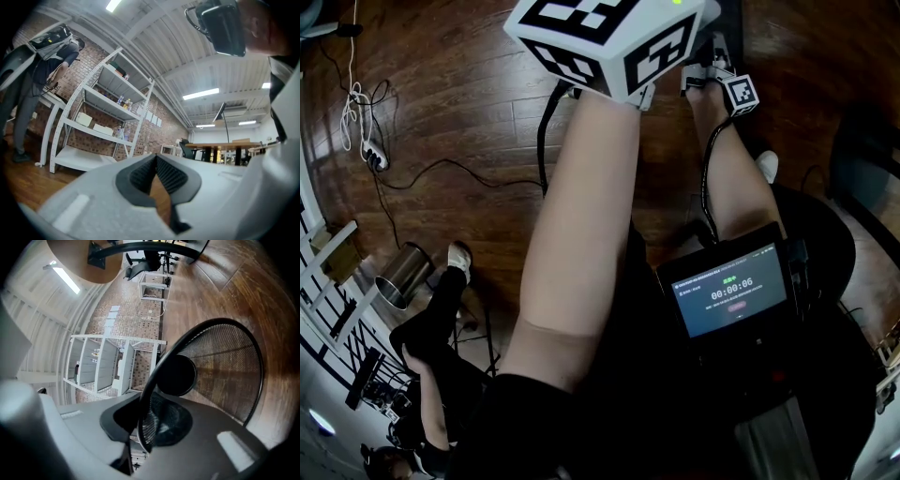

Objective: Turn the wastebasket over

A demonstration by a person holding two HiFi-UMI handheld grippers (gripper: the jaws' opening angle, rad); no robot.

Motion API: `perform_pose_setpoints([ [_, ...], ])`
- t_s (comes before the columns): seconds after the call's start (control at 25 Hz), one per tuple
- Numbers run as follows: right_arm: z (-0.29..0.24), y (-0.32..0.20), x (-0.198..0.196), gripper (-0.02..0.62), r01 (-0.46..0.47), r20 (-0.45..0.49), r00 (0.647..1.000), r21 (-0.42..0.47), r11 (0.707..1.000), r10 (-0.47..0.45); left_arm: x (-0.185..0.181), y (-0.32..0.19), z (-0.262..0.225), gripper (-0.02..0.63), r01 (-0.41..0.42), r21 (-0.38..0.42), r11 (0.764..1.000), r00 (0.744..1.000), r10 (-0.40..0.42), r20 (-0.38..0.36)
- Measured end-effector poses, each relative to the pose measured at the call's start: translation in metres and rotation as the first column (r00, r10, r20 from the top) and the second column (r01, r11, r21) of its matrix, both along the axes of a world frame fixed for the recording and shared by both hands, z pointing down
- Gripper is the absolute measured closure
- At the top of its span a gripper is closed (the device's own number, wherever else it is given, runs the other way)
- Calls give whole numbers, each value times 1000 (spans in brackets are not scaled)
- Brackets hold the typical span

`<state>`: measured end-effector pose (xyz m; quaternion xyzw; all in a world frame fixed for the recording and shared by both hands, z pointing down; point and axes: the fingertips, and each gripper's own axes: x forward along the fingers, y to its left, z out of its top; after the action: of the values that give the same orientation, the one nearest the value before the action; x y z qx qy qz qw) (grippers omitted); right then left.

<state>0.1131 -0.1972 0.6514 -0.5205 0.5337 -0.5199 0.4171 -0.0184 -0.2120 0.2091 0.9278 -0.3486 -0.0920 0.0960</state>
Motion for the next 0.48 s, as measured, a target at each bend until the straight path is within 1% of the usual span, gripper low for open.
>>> perform_pose_setpoints([
  [0.04, -3, -2, 0, 555, -6, 11, 1000, 4, 1000, 6, 0, 0, -1, 604, 1, 1, 1000, 1000, -1, -1],
  [0.16, -3, -3, 2, 562, -21, 17, 1000, -6, 1000, 21, 0, 0, -4, 604, 3, 6, 1000, 1000, -3, -16],
  [0.32, -5, -6, 0, 574, -2, -26, 1000, -47, 999, 0, -2, -1, -5, 606, 16, 25, 1000, 1000, -16, -8],
  [0.48, -8, -8, 2, 574, 11, -56, 998, -67, 998, -15, -10, -2, 0, 606, 26, 21, 999, 1000, -26, -3],
])
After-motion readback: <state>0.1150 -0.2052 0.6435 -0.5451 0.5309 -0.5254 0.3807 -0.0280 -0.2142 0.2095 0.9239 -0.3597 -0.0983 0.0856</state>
